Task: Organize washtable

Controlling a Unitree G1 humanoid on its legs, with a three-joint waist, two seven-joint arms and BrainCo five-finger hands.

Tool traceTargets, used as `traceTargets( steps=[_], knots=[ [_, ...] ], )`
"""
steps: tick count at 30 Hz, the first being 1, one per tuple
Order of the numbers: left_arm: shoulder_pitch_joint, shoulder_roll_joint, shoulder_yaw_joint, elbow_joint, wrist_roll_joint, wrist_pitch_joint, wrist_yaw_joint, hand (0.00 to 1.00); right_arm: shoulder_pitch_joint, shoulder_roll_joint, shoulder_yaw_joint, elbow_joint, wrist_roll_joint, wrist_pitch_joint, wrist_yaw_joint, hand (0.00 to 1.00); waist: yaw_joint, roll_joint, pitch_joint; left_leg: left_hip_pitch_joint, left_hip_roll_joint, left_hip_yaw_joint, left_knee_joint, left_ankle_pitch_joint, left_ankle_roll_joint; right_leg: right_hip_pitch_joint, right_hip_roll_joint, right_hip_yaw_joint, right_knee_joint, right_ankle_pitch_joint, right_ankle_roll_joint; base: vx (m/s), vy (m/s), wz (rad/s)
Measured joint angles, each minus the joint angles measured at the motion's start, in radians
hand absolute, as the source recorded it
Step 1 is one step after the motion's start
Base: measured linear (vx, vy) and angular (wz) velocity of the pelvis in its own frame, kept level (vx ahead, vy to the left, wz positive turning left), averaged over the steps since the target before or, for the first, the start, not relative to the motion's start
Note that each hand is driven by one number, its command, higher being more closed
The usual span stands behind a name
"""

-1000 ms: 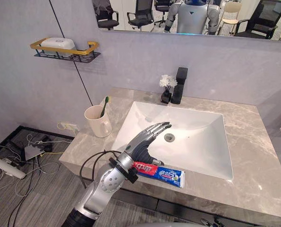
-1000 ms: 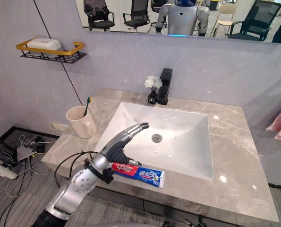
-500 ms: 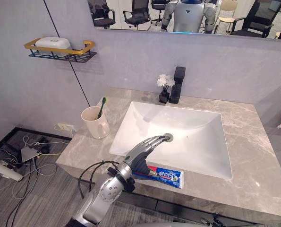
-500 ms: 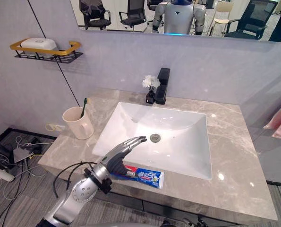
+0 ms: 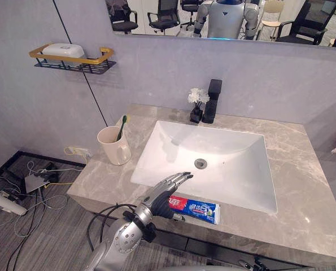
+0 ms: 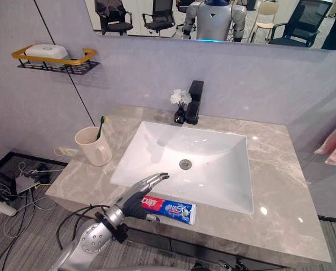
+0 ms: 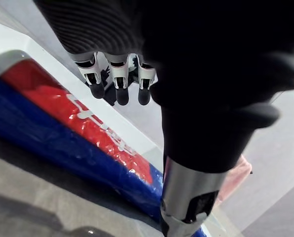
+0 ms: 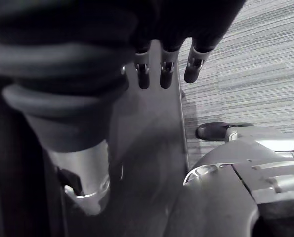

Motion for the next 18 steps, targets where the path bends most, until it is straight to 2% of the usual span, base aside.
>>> traceTargets(
  steps=[18],
  knots=[
    [0.007, -0.022, 0.049, -0.006, 0.081, 0.004, 0.046, 0.00, -0.007, 0.000, 0.003, 0.000, -0.008, 0.001, 0.000, 0.00, 0.000, 0.000, 0.000, 0.017, 0.002, 0.029, -0.001, 0.000, 0.000, 0.001, 0.003, 0.026, 0.000, 0.000, 0.000, 0.00, 0.004, -0.03]
  ],
)
